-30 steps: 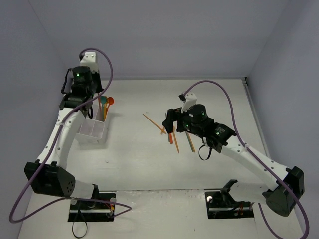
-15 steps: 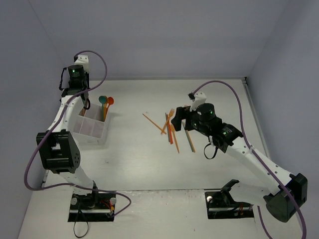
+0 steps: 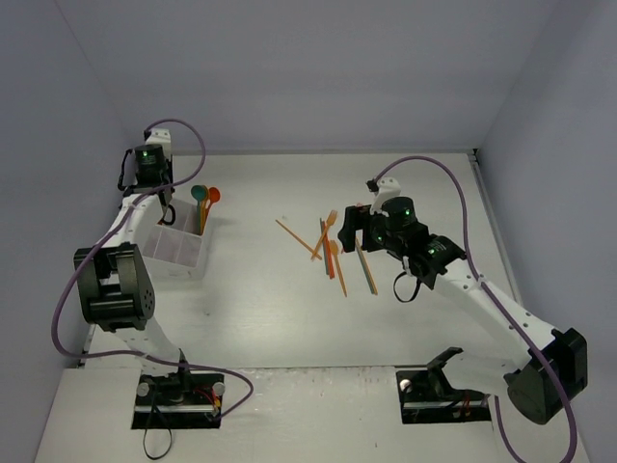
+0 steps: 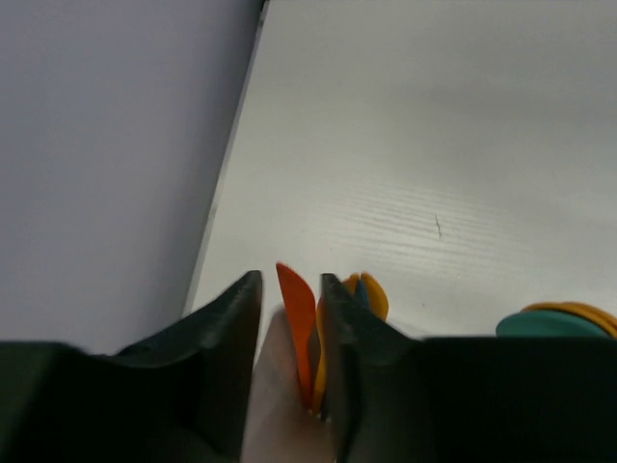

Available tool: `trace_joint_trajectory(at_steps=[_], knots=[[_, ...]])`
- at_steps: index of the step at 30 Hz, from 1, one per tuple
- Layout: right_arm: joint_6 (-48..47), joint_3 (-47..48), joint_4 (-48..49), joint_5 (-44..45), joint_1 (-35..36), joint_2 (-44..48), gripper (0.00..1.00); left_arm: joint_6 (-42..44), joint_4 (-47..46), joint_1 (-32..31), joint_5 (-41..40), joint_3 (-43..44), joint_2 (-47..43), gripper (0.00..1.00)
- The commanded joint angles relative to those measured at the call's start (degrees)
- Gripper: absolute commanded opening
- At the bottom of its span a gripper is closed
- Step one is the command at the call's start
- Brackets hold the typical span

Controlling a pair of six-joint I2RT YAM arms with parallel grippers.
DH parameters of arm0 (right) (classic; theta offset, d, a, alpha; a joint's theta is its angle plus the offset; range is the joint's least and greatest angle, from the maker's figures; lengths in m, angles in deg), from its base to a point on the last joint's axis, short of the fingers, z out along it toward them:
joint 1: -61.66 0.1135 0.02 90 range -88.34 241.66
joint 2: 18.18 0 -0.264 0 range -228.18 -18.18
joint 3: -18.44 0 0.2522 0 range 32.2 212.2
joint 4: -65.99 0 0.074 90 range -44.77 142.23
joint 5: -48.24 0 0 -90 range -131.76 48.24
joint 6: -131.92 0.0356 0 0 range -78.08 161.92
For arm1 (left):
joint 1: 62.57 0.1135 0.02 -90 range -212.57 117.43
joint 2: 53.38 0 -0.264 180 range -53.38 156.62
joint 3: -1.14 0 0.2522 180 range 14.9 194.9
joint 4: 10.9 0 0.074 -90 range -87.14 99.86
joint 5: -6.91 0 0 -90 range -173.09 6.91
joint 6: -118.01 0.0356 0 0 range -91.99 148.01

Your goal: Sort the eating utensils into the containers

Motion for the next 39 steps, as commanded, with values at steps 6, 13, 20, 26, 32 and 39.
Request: trace_joint_trajectory(at_steps=[6,13,20,26,32,39], knots=[[0.63,0.01,1.55,2.45,-0.99,-3.49,0.71,-7.09,4.48,-0.33,2.52,1.45,-11.36,0.56],[2.20,-0.63,0.95,0.16,-1.14,-8.79,0.42,-18.03,14.45,-2.85,8.79,1.86,-17.94,0.76],[4.59,-0.25,0.46,-1.60,-0.60,-16.84,0.38,-22.38,20.83,-12.88,9.45,-3.30,-27.32,0.80],[6.08,0.30,0.29,-1.02,1.08,-24.47,0.43,-26.38,23.73,-17.66,10.73,-7.86,-34.55,0.81],[7.77,0.92,0.29,1.86,3.47,-29.16,0.42,-28.03,25.81,-18.51,12.55,-10.52,-37.43,0.81],[9.41,0.43,0.32,6.55,4.28,-32.32,0.33,-28.28,26.86,-18.58,13.98,-11.28,-38.36,0.81]])
